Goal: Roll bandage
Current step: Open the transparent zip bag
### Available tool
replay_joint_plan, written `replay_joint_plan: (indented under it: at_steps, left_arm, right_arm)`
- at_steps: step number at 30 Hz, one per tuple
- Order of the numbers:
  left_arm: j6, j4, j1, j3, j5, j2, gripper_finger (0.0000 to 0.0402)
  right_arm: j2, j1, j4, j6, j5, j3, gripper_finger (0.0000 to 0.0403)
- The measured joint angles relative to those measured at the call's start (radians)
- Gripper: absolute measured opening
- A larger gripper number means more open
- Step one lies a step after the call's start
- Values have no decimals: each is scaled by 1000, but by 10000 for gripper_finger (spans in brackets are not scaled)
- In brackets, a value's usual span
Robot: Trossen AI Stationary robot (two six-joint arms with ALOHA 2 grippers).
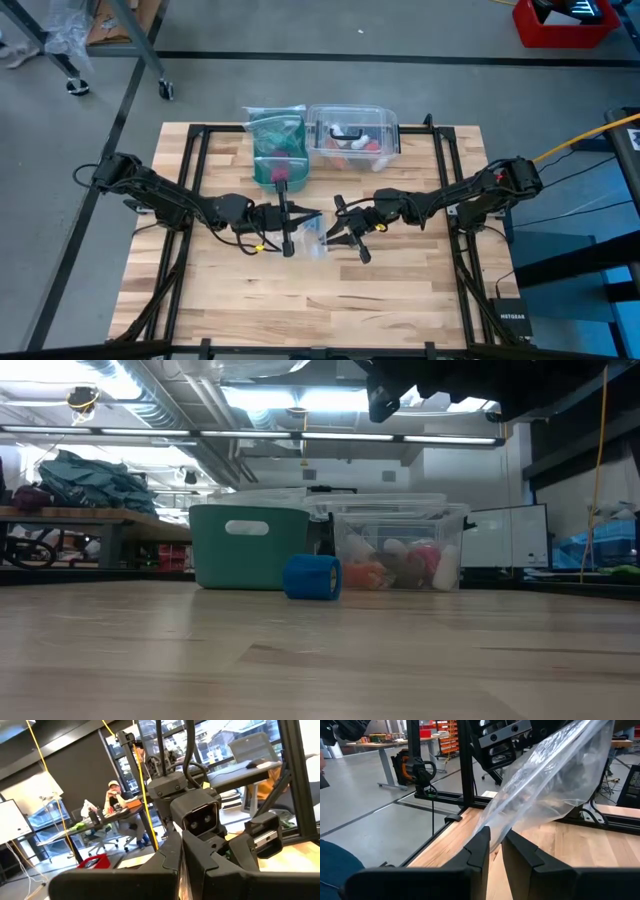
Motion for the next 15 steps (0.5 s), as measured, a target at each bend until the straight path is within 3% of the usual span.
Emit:
replay_joint_plan:
  at_steps: [15]
  left_arm:
    - [8, 44, -10, 4, -25, -6, 0]
  right_arm:
    - [7, 5, -30, -3, 17, -6, 56]
